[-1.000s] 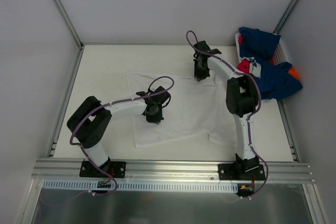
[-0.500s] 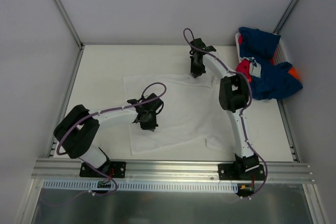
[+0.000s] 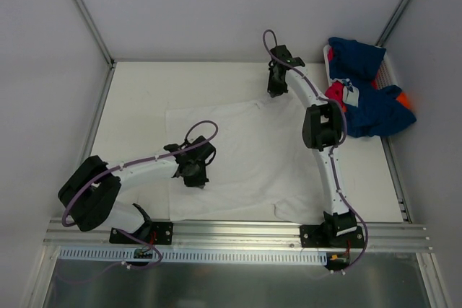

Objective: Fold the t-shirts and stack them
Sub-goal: Flatten out the tshirt

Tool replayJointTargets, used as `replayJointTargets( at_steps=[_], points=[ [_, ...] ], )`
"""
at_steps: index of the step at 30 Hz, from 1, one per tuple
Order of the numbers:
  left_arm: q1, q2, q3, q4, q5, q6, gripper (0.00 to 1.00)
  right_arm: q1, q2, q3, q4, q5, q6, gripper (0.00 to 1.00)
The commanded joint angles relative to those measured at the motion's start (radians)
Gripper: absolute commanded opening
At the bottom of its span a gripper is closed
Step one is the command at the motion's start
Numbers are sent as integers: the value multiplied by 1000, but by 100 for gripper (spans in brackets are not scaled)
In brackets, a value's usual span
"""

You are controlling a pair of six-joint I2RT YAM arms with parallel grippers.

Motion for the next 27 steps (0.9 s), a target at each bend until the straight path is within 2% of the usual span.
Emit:
replayJointTargets(
  at_steps=[1, 7, 10, 12, 13, 14, 15, 16, 17, 18, 19, 20, 22, 23, 27],
  points=[
    [-4, -28, -18, -82, -34, -13, 0, -64, 5, 59, 20, 10, 26, 0],
    [-1, -56, -23, -113, -81, -15, 0, -113, -5, 50, 95, -5, -7, 0],
    [-1, -62, 45, -118, -148, 29, 0, -116, -51, 16, 145, -7, -55, 0],
    [-1, -61, 95, -118, -202, 81, 0, -116, -106, 1, 158, 10, -76, 5],
    [-1, -52, 161, -118, -221, 103, 8, -116, -126, -7, 158, 21, -92, 7],
    [1, -47, 193, -116, -237, 147, 21, -116, -151, -15, 158, 48, -101, 15],
    [3, -39, 235, -116, -253, 173, 48, -116, -177, -24, 159, 61, -125, 21],
    [6, -27, 319, -116, -285, 199, 62, -117, -242, -53, 155, 69, -135, 28],
    [9, -22, 359, -116, -308, 247, 73, -119, -281, -74, 155, 84, -144, 40],
    [13, -16, 402, -116, -334, 264, 83, -119, -322, -102, 150, 82, -145, 48],
    [33, -2, 478, -116, -363, 284, 99, -120, -411, -128, 135, 79, -144, 52],
    [48, 4, 511, -113, -359, 314, 99, -122, -457, -193, 129, 52, -139, 64],
    [88, 18, 583, -98, -324, 338, 99, -117, -593, -272, 106, 9, -138, 65],
    [136, 18, 592, -87, -255, 353, 99, -117, -638, -363, 101, -28, -135, 65],
    [234, -27, 559, -16, -166, 367, 99, -105, -818, -603, 112, -46, -142, 65]
  ],
)
